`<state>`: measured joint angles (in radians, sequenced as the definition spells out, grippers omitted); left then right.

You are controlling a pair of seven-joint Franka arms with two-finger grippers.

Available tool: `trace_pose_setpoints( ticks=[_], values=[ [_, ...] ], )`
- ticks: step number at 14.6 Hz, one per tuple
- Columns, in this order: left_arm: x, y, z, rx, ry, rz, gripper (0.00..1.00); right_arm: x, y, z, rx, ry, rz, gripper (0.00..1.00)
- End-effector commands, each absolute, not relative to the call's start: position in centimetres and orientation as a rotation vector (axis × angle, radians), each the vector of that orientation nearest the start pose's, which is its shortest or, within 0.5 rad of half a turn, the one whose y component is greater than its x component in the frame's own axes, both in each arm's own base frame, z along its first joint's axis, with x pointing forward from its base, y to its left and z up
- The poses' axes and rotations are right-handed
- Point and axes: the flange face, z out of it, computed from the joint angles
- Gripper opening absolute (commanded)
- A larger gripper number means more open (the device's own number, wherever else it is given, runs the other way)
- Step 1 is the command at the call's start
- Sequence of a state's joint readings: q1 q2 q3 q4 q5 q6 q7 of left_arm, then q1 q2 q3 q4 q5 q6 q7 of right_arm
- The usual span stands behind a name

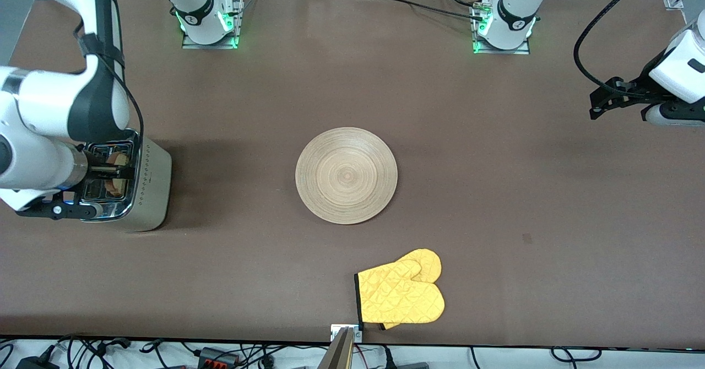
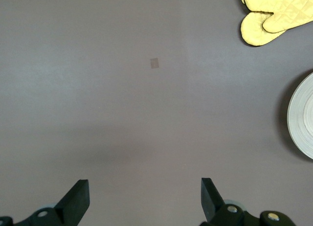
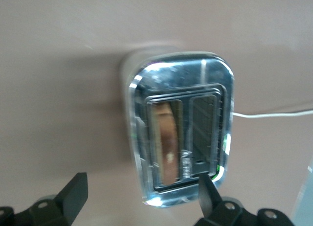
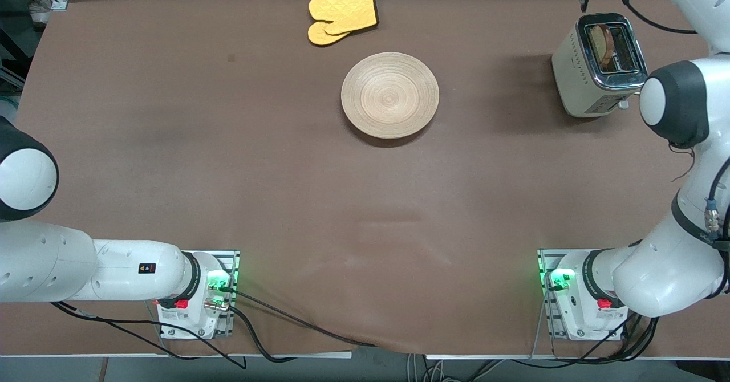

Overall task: Move plate and put bread in toaster
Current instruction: 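Open the right gripper to release the bread in the slot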

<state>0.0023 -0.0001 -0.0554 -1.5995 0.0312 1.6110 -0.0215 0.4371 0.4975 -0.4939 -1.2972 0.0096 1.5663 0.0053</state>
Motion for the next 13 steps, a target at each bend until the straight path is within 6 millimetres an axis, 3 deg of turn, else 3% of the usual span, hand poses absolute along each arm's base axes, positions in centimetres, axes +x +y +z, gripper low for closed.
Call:
trace_pose_setpoints(
  ticks=[1, 3, 6, 11, 13],
  values=[
    [56.1, -2.6, 61.9, -3.118, 0.058, -0.018, 1.00, 67.3, 3.3, 50.5, -3.264, 0.059, 0.196, 1.00],
    [56.0, -2.6, 61.9, -3.118, 0.060, -0.018, 1.00, 66.8, 3.6, 51.9, -3.174, 0.072, 0.157, 1.00],
    [56.0, -2.6, 61.9, -3.118, 0.060, -0.018, 1.00, 66.8, 4.2, 52.2, -3.143, 0.068, 0.139, 1.00],
    [56.1, -2.6, 61.9, -3.118, 0.058, -0.020, 1.00, 66.9, 2.7, 53.0, -3.120, 0.100, 0.108, 1.00],
    [56.1, -2.6, 61.8, -3.118, 0.056, -0.018, 1.00, 66.3, 1.6, 55.8, -3.104, 0.082, 0.035, 1.00]
  ],
)
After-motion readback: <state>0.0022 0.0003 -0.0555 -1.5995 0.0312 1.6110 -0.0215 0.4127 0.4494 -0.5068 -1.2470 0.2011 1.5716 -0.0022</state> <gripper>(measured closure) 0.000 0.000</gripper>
